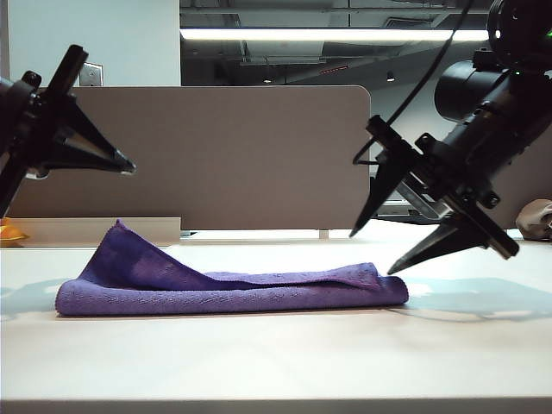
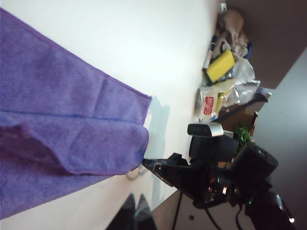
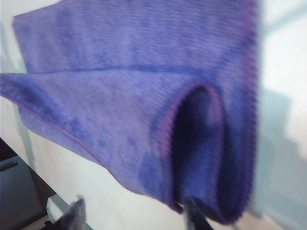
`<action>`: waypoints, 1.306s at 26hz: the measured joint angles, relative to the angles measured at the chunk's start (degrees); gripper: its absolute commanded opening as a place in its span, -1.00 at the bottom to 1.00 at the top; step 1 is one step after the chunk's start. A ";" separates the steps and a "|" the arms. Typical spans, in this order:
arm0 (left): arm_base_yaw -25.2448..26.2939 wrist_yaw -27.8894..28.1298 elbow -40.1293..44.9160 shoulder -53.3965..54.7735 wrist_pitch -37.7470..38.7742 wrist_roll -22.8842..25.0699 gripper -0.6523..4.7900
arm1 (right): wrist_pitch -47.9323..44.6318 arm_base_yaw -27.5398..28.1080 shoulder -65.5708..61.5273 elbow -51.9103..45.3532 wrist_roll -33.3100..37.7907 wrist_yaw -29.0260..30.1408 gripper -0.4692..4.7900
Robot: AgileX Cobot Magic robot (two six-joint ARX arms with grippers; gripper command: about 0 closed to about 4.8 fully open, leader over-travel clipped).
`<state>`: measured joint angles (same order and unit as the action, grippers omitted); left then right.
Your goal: Fold the bottom of the cloth upward, then fold it vertically to form a square shape.
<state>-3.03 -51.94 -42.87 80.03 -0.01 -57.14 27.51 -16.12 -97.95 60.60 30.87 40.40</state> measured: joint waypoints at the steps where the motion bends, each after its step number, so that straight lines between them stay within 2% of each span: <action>1: 0.00 -0.13 0.00 -0.22 -0.02 0.24 -0.71 | -0.44 -0.07 -0.11 0.02 -0.13 0.11 0.19; 14: -0.92 -0.35 0.00 -0.46 1.79 1.18 -0.71 | -0.85 -0.24 -3.50 -0.04 -1.86 1.81 0.19; 17: -0.92 -0.15 0.02 -0.46 4.59 1.66 -0.71 | -2.34 -1.20 -3.74 0.00 -1.86 3.02 0.17; 19: -0.92 0.52 0.00 -0.46 5.66 2.43 -0.71 | -3.06 -1.90 -3.74 -0.02 -1.84 4.13 -0.04; 20: -0.92 0.63 0.00 -0.46 6.01 2.75 -0.71 | -3.21 -2.34 -3.74 0.00 -1.81 4.20 -0.17; 22: -0.92 0.72 0.00 -0.46 6.56 3.23 -0.71 | -3.23 -2.47 -3.74 -0.02 -1.81 4.22 -0.58; 24: -0.92 0.74 0.00 -0.46 6.69 3.39 -0.71 | -3.76 -2.78 -3.74 -0.02 -1.84 4.26 -0.81; 27: -0.92 0.72 0.00 -0.46 6.69 3.78 -0.71 | -6.88 -2.82 -3.74 0.02 -0.72 5.42 -0.82; 34: -0.39 0.48 0.02 -4.35 3.72 3.91 -0.72 | -19.02 -0.55 -3.76 0.04 10.12 5.88 -0.83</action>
<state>-3.42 -51.46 -42.85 75.68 3.70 -53.23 8.49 -16.67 -101.71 60.64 40.99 46.28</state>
